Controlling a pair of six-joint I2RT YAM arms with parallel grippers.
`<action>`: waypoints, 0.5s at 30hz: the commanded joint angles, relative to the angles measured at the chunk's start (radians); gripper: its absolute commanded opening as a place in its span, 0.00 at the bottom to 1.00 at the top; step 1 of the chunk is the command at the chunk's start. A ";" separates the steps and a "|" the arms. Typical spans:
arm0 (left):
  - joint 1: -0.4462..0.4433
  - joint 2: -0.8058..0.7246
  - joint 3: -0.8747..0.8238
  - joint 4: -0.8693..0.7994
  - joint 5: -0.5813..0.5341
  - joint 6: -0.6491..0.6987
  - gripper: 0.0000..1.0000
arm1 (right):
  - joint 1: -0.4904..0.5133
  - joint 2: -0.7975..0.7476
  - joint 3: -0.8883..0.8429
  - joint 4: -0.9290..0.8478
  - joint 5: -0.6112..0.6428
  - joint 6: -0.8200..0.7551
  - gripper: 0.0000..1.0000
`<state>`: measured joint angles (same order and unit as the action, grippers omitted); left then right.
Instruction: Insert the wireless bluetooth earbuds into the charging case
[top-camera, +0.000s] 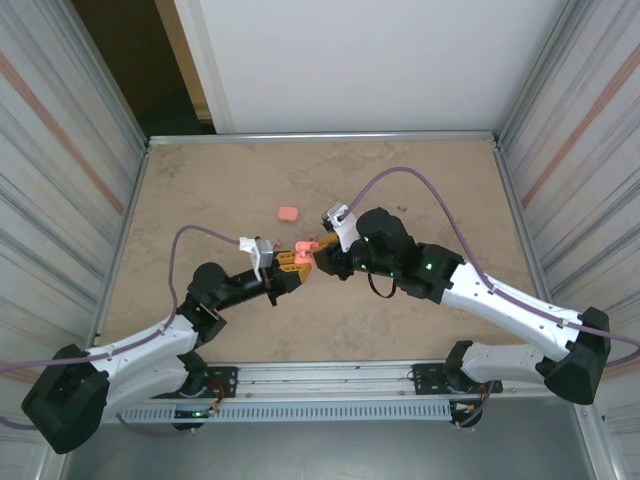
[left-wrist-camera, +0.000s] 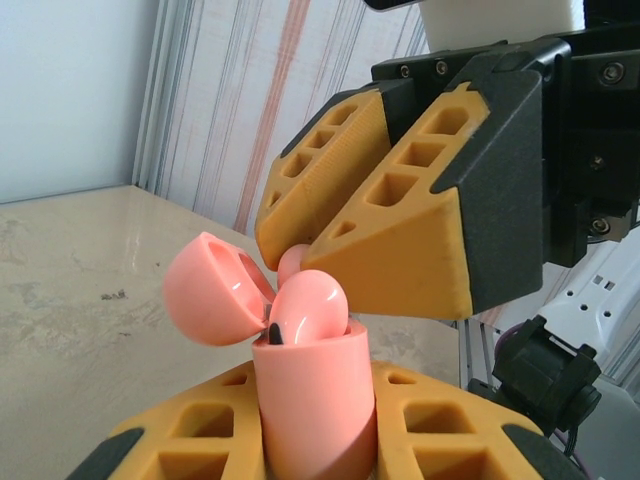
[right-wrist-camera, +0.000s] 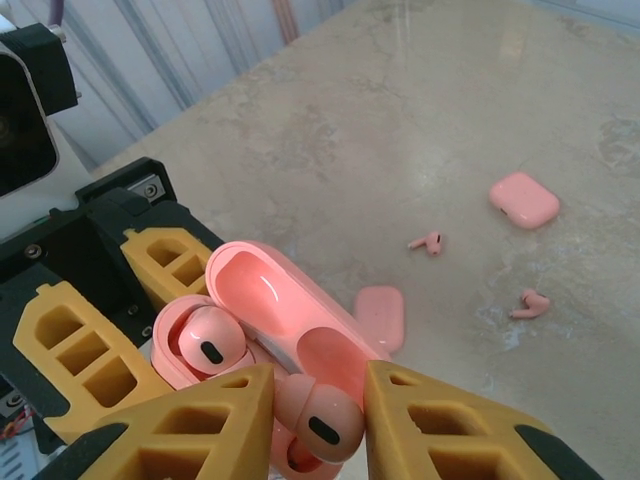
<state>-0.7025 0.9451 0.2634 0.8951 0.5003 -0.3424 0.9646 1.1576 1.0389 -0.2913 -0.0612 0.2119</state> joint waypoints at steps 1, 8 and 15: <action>-0.006 -0.005 0.029 0.067 -0.006 -0.012 0.00 | 0.005 0.009 0.029 -0.003 -0.027 0.028 0.33; -0.006 -0.004 0.027 0.070 0.004 -0.010 0.00 | -0.013 -0.002 0.077 -0.021 -0.035 0.049 0.42; -0.007 -0.003 0.029 0.071 0.007 -0.010 0.00 | -0.052 -0.057 0.102 -0.030 -0.073 0.080 0.53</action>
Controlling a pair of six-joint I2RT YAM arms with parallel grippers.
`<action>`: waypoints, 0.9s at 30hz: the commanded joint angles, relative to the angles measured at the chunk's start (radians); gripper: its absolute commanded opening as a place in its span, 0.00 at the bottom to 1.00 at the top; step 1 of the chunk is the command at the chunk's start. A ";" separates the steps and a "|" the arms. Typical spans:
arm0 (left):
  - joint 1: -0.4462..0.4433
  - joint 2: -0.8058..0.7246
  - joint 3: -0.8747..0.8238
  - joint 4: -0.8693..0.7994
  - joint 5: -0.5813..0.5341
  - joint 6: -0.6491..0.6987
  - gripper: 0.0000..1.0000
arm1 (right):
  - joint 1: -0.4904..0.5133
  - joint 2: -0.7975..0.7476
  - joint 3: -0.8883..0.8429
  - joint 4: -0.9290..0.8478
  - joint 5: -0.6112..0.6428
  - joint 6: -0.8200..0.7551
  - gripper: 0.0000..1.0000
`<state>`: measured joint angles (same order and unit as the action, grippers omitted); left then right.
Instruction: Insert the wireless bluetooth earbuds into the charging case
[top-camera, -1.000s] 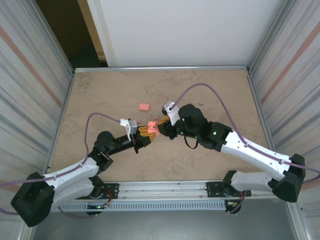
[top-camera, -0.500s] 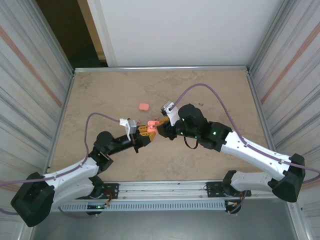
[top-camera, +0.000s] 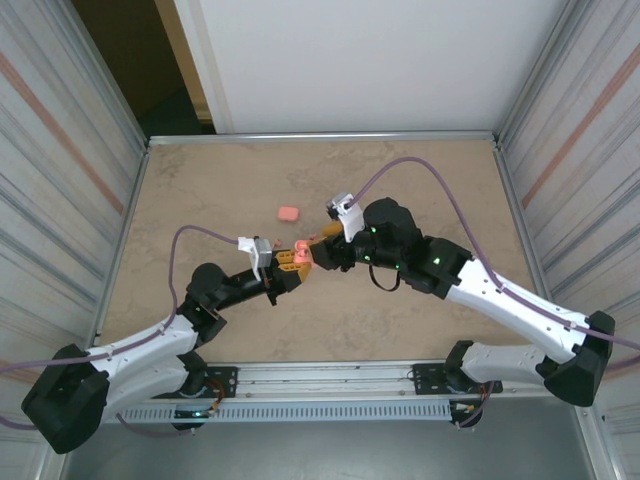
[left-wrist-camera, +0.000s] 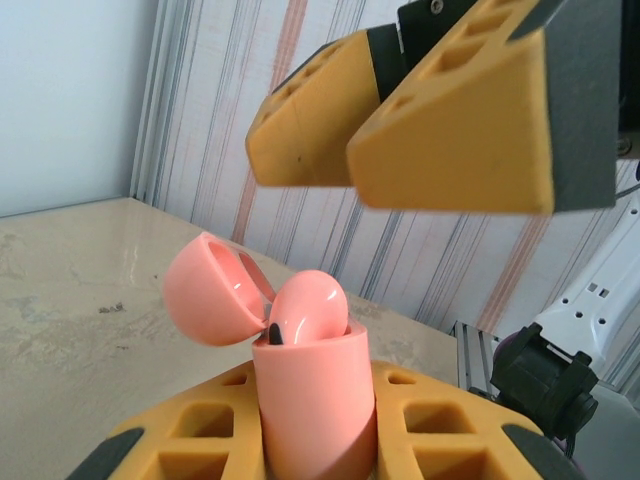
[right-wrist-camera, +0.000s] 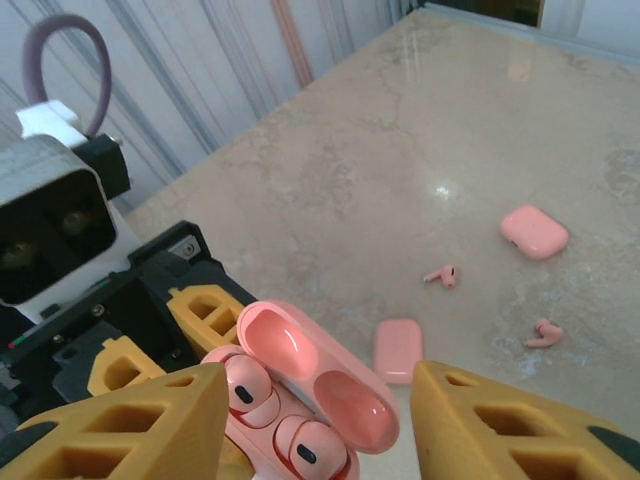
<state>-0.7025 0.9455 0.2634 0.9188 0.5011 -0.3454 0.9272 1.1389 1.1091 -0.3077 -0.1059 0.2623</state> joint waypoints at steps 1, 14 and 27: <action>-0.007 -0.004 0.028 0.047 0.009 -0.006 0.00 | -0.026 -0.050 0.027 -0.013 -0.038 0.037 0.55; -0.008 0.007 0.045 0.077 0.022 -0.023 0.00 | -0.211 -0.253 -0.172 0.125 -0.241 0.183 0.97; -0.014 0.019 0.055 0.170 0.068 -0.061 0.00 | -0.337 -0.300 -0.302 0.335 -0.474 0.333 0.99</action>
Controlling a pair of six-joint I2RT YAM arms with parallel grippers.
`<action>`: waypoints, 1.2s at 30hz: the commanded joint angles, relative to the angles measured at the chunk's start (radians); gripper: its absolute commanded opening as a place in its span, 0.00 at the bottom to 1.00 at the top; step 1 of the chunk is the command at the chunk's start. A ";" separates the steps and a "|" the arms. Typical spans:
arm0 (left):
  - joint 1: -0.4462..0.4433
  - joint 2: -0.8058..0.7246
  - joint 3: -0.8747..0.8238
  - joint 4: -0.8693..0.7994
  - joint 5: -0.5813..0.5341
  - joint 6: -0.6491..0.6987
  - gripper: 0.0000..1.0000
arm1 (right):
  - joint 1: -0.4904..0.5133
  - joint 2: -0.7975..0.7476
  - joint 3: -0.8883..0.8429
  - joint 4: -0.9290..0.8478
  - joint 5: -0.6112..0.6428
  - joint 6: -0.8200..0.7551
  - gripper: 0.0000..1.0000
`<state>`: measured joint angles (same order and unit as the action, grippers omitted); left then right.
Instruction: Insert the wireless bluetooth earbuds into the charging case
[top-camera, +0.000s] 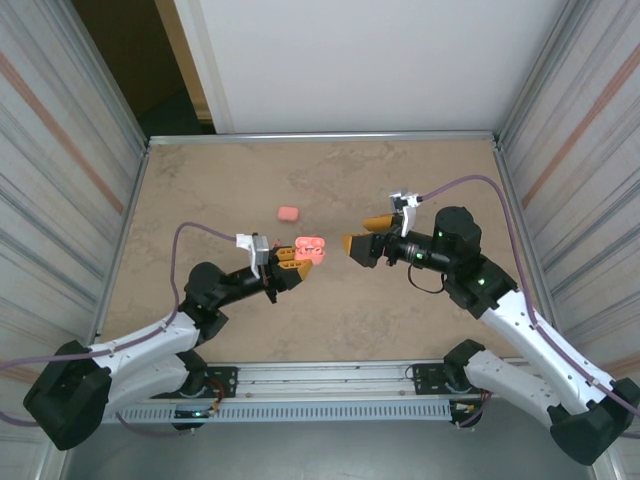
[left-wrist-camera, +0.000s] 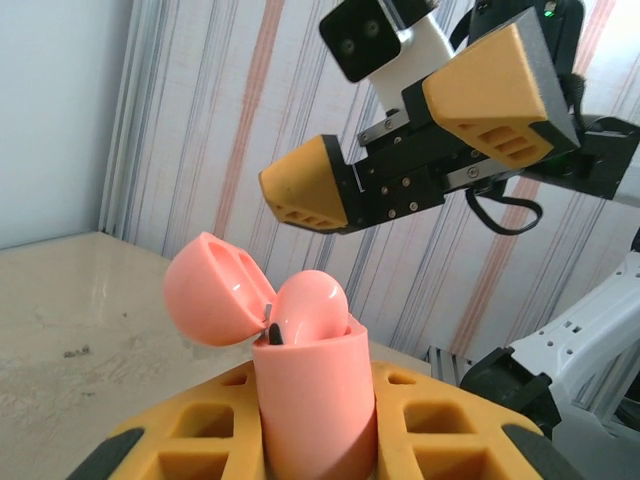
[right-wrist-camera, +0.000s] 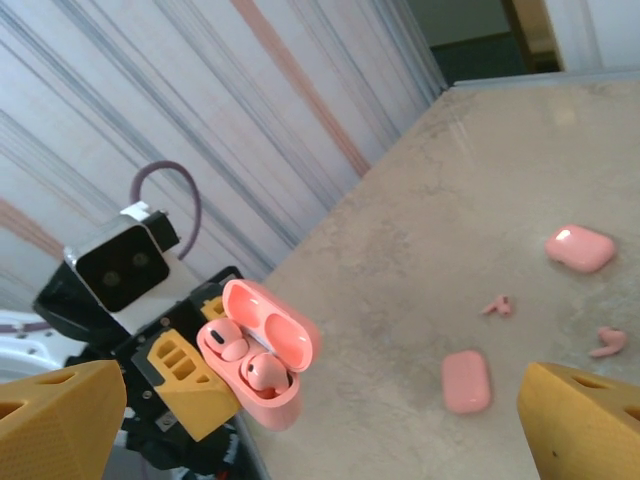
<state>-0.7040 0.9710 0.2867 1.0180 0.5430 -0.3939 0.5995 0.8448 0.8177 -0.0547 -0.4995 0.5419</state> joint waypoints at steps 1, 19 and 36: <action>-0.014 -0.007 0.032 0.075 0.030 -0.015 0.00 | -0.009 -0.002 -0.011 0.090 -0.090 0.057 0.99; -0.028 0.006 0.035 0.109 0.044 -0.026 0.00 | 0.077 0.134 0.001 0.209 -0.158 0.101 0.99; -0.030 0.016 0.035 0.108 0.038 -0.023 0.00 | 0.136 0.213 0.050 0.223 -0.196 0.084 0.99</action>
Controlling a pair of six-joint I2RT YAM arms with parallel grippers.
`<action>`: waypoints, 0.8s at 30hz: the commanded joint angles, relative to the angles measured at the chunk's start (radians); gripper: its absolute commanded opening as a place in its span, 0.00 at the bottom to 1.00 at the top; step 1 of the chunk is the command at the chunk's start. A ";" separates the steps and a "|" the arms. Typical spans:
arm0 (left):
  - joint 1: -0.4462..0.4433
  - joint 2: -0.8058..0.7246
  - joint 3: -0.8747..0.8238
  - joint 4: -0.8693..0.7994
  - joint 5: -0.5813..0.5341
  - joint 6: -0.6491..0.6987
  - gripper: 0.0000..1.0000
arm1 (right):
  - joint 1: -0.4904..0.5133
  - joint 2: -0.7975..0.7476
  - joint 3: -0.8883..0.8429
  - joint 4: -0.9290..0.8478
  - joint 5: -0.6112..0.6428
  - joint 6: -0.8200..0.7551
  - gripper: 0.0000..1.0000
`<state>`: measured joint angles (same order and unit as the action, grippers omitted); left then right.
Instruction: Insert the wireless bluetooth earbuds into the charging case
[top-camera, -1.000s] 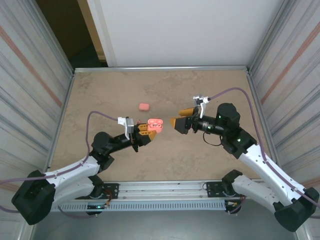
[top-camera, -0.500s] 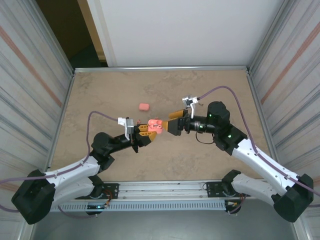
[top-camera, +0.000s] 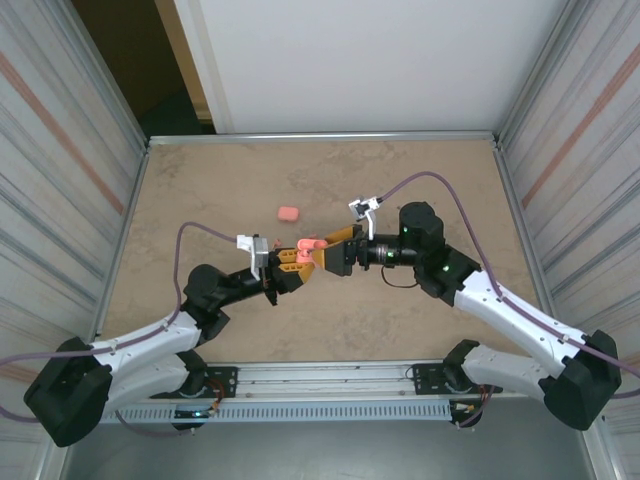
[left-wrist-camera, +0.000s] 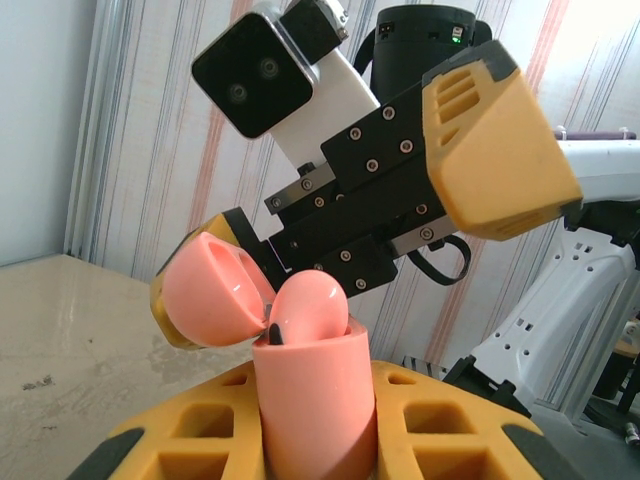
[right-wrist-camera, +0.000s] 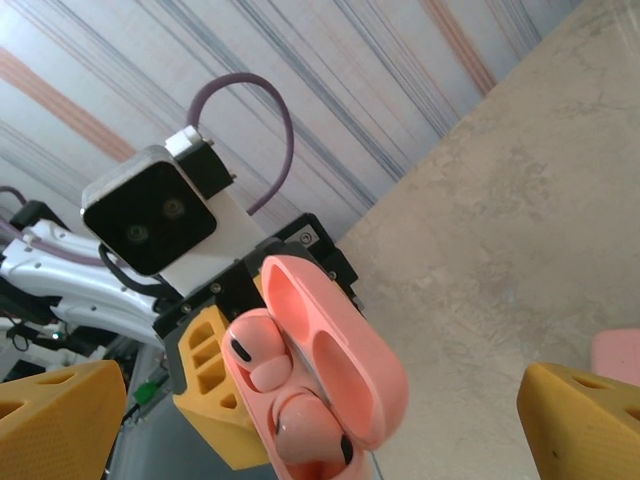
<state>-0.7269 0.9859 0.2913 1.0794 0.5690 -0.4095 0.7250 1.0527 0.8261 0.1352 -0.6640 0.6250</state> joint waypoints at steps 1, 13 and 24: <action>-0.008 0.001 0.031 0.047 0.011 -0.007 0.00 | 0.012 0.007 0.043 0.034 -0.034 0.001 0.99; -0.009 0.005 0.031 0.039 0.001 -0.005 0.00 | 0.026 0.017 0.061 0.043 -0.055 -0.003 0.99; -0.009 0.014 0.037 0.004 -0.029 0.000 0.00 | 0.028 0.009 0.067 0.050 -0.072 -0.006 0.97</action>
<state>-0.7288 0.9981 0.2935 1.0714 0.5564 -0.4091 0.7422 1.0691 0.8543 0.1570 -0.7120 0.6243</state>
